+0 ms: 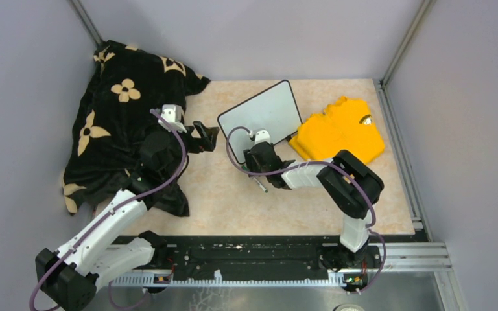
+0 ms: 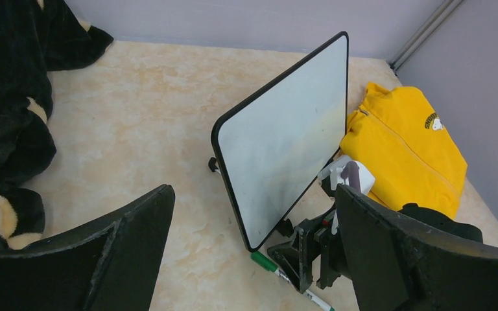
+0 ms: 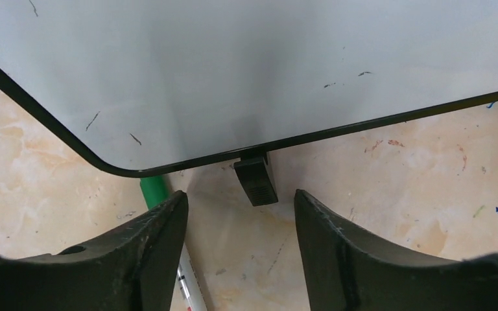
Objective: Write a sentence on the whiteboard
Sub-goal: Move the whiteboard stand to the center of the board.
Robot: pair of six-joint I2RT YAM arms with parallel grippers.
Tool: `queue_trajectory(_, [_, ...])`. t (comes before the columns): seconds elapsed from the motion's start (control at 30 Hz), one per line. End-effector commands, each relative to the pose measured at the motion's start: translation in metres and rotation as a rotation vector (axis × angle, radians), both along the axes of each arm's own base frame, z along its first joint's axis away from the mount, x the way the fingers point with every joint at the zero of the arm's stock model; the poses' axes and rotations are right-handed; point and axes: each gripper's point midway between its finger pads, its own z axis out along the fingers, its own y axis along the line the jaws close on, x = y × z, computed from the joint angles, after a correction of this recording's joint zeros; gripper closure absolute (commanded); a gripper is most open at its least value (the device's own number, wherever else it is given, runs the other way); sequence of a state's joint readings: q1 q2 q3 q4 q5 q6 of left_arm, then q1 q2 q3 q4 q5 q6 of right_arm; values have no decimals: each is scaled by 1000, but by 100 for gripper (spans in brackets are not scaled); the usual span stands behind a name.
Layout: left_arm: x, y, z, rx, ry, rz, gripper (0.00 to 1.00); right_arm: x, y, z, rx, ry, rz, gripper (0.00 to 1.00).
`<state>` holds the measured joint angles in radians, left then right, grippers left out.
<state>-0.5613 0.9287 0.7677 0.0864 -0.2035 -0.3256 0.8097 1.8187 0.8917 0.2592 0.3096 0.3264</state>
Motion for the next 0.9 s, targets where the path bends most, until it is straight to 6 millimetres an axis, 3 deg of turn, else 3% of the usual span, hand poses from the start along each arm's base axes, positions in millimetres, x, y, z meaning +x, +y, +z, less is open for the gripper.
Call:
queue_trajectory(0.0, [-3,-3,4,-23,-13,-17,1,0,10,25,37,-10,20,36])
queue_trajectory(0.2, [-4,-4,4,-23,-13,-23,1,-8,0,37,22,-19,46,32])
queue_trajectory(0.5, [-3,-4,3,-18,-12,-25,1,4,-4,41,28,-27,98,46])
queue_trajectory(0.87, [-3,-2,3,-11,-16,-15,1,25,1,29,-6,-24,119,56])
